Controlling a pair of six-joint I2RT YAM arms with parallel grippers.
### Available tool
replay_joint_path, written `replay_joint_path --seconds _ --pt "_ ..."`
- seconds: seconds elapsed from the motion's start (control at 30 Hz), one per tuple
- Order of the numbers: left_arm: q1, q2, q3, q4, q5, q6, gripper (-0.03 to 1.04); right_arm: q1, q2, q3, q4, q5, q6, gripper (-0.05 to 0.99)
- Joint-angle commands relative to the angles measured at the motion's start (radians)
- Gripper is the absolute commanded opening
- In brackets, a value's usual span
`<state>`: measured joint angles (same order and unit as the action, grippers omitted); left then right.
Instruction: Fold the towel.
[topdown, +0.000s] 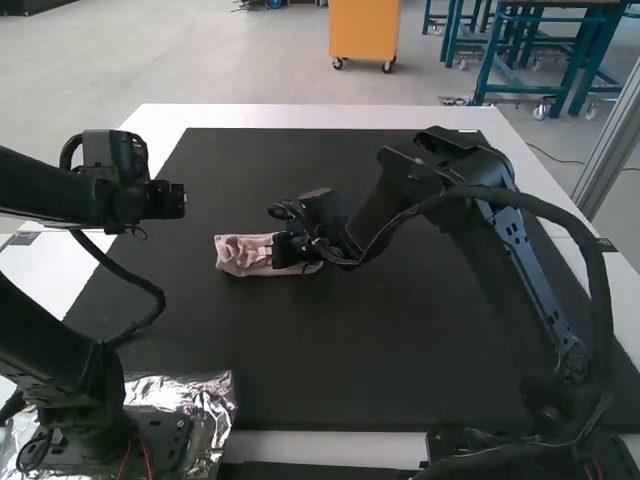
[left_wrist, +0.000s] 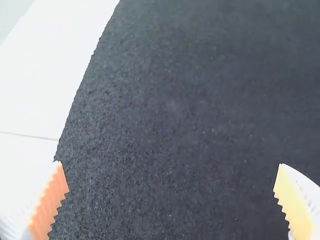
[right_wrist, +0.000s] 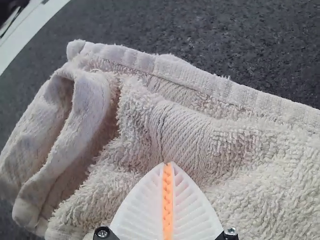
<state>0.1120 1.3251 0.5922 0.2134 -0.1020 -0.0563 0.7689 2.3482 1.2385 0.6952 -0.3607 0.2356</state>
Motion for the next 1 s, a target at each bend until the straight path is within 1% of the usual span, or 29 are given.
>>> replay_joint_path --seconds 0.0,0.07,0.17,0.23,0.3,0.37,0.4,0.53,0.57,0.6,0.67,0.7,0.77,0.83,0.97 --pt "-0.003 -0.029 0.058 -0.002 -0.005 0.015 0.97 -0.049 -0.135 0.006 -0.036 -0.018 0.042 -0.02" --pt "-0.006 -0.030 0.084 -0.019 -0.004 0.015 0.97 -0.085 -0.227 0.009 -0.080 -0.018 0.064 0.00" --pt "-0.018 -0.040 0.132 -0.052 -0.004 0.013 0.97 -0.125 -0.391 0.022 -0.172 -0.024 0.065 0.22" --pt "-0.028 -0.049 0.166 -0.085 -0.004 0.013 0.97 -0.157 -0.501 0.024 -0.214 -0.024 0.060 0.41" --pt "-0.031 -0.056 0.193 -0.120 -0.004 0.015 0.97 -0.194 -0.604 0.024 -0.241 -0.026 0.060 0.58" --pt "-0.038 -0.075 0.210 -0.143 -0.002 0.015 0.97 -0.229 -0.699 0.024 -0.273 -0.026 0.060 0.87" --pt "-0.044 -0.089 0.218 -0.152 -0.004 0.018 0.97 -0.247 -0.744 0.026 -0.295 -0.024 0.060 0.91" --pt "-0.080 -0.176 0.245 -0.169 -0.004 0.046 0.97 -0.316 -0.912 0.012 -0.401 -0.006 0.059 0.91" --pt "-0.087 -0.202 0.250 -0.174 -0.004 0.055 0.97 -0.333 -0.957 0.006 -0.427 0.008 0.054 0.91" --pt "-0.092 -0.227 0.256 -0.180 -0.004 0.059 0.97 -0.347 -1.001 -0.008 -0.451 0.023 0.027 0.91" --pt "-0.101 -0.276 0.262 -0.197 0.001 0.059 0.97 -0.381 -1.100 -0.048 -0.464 0.055 0.001 0.91" --pt "-0.101 -0.299 0.262 -0.210 0.004 0.059 0.97 -0.399 -1.156 -0.074 -0.471 0.085 -0.005 0.91" --pt "-0.095 -0.339 0.258 -0.233 0.008 0.056 0.97 -0.427 -1.270 -0.126 -0.487 0.124 -0.019 0.91" --pt "-0.097 -0.388 0.255 -0.258 0.013 0.056 0.97 -0.465 -1.385 -0.188 -0.528 0.132 -0.022 0.91" --pt "-0.095 -0.511 0.250 -0.276 0.028 0.056 0.97 -0.550 -1.616 -0.312 -0.596 0.132 -0.038 0.91"
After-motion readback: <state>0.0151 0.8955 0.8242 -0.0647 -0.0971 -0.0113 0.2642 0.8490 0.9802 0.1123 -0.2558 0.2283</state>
